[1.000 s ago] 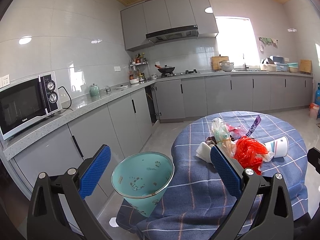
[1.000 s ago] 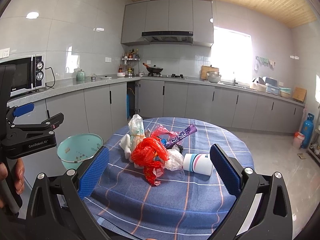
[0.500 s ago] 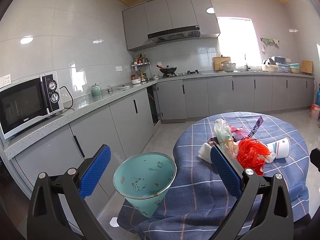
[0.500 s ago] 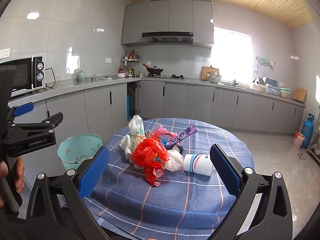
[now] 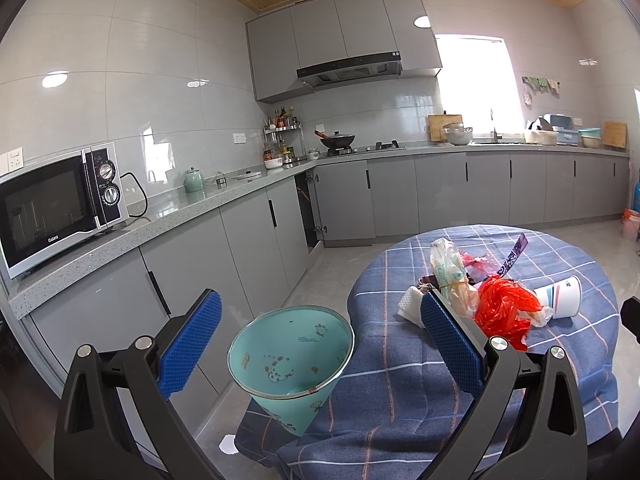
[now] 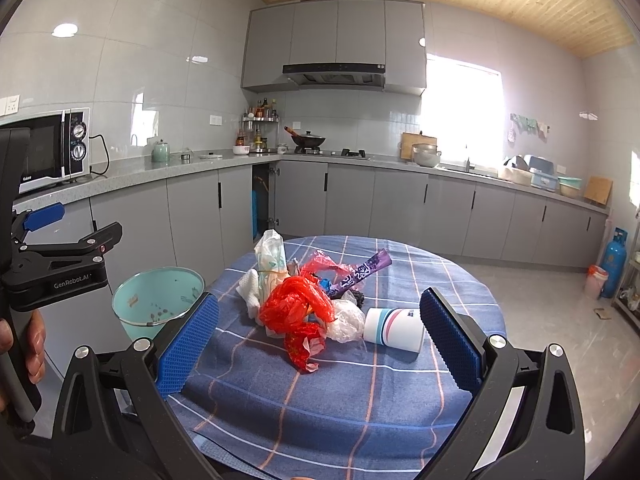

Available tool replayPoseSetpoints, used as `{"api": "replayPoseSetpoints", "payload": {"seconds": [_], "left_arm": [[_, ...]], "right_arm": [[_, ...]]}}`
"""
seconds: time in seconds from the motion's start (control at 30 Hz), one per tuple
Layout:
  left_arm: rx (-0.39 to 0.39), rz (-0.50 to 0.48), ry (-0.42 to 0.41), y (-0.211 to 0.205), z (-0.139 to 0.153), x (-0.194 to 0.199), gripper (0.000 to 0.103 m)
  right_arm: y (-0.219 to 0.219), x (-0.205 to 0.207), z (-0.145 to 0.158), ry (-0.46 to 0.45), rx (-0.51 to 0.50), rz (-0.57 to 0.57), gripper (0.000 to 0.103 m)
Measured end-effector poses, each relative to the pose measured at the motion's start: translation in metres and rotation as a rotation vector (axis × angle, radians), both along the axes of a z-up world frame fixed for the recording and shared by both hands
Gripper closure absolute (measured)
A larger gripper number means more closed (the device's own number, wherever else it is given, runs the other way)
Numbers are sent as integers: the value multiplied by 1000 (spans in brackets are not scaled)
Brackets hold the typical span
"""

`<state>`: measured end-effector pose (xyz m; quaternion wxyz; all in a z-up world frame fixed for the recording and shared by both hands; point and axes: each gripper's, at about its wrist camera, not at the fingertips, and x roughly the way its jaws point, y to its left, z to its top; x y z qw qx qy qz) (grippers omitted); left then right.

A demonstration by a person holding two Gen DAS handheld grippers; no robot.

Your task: Collect trash

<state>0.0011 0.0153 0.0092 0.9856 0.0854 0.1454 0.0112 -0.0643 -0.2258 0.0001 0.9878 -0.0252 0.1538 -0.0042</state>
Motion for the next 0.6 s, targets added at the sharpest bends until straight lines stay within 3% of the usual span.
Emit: {"api": "replayPoseSetpoints", "payload": {"seconds": [0.6], "left_arm": [[2,-1,5,-3,-3,2,5]], "right_arm": [[-5,5,-6,12,0,-10,4]]}}
